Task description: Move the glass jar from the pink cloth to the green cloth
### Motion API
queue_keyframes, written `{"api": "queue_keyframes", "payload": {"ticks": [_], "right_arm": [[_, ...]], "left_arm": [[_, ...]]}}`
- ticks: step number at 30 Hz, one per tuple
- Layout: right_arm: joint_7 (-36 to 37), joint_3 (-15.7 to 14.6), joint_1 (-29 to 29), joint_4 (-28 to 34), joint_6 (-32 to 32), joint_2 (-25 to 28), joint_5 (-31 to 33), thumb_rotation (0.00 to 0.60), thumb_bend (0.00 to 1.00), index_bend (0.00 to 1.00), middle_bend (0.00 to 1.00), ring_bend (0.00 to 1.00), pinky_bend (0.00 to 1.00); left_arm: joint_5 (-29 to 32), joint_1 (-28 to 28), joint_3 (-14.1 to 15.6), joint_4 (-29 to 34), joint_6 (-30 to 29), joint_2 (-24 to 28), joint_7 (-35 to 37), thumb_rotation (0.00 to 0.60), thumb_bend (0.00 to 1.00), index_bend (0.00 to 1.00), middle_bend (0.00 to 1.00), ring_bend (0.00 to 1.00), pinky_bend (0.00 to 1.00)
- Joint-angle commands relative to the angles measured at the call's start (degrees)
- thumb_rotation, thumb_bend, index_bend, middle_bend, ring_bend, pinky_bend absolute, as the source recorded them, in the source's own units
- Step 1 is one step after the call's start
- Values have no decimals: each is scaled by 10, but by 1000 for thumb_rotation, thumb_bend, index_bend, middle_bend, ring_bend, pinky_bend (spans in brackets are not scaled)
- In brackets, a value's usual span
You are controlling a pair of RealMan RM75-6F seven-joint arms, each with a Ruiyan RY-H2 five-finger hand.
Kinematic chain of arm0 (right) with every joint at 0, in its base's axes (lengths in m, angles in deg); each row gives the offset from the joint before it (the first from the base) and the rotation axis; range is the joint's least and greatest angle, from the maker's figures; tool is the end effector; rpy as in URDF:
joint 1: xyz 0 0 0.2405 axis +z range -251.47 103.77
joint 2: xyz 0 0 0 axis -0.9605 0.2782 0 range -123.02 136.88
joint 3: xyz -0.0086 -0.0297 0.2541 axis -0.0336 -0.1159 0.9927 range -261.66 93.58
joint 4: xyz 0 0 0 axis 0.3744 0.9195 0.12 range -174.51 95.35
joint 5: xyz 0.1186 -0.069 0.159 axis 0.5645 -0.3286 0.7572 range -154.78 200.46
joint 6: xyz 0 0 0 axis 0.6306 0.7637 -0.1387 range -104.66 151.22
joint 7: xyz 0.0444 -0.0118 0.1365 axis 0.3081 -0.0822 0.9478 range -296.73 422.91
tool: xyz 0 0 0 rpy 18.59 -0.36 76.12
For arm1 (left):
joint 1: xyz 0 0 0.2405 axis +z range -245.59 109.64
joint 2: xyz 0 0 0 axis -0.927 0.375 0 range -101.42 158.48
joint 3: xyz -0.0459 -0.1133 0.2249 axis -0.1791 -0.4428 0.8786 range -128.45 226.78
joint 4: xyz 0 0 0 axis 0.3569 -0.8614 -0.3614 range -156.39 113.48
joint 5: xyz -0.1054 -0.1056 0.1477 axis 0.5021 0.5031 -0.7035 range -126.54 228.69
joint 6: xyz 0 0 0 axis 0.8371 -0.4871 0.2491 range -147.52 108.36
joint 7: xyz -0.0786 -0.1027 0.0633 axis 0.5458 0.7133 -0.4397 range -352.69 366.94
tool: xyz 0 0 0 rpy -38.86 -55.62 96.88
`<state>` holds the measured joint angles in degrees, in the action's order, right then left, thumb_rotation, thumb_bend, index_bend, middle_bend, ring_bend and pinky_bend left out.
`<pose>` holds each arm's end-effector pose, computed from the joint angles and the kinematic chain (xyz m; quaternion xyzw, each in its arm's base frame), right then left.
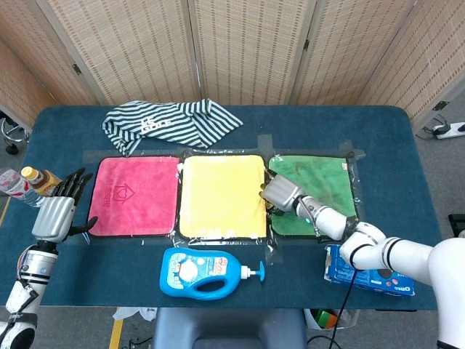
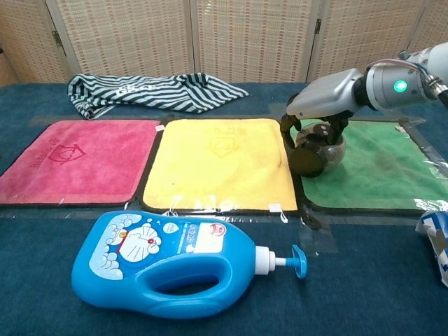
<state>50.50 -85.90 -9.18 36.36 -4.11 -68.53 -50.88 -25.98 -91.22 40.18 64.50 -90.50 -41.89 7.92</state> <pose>-0.1343 -0.4080 0.0151 0.9133 -0.1774 0.1436 0.3372 -0.2672 0.3006 0.1255 -0.6265 -0.3811 -0.4234 0.5320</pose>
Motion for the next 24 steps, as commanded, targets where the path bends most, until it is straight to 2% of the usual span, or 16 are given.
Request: {"api": "queue_keyframes", "payload": {"ticks": [1, 24], "right_arm": [[6, -4, -10, 9, -8, 11, -10, 600, 693, 345, 261, 244, 0], [37, -36, -68, 35, -39, 67, -82, 600, 694, 351, 272, 229, 0]], "left_arm": [[0, -2, 0, 1, 2, -1, -2, 600, 305, 0, 0, 0, 162], [6, -15, -3, 5, 14, -12, -19, 600, 305, 0, 0, 0, 160]]}}
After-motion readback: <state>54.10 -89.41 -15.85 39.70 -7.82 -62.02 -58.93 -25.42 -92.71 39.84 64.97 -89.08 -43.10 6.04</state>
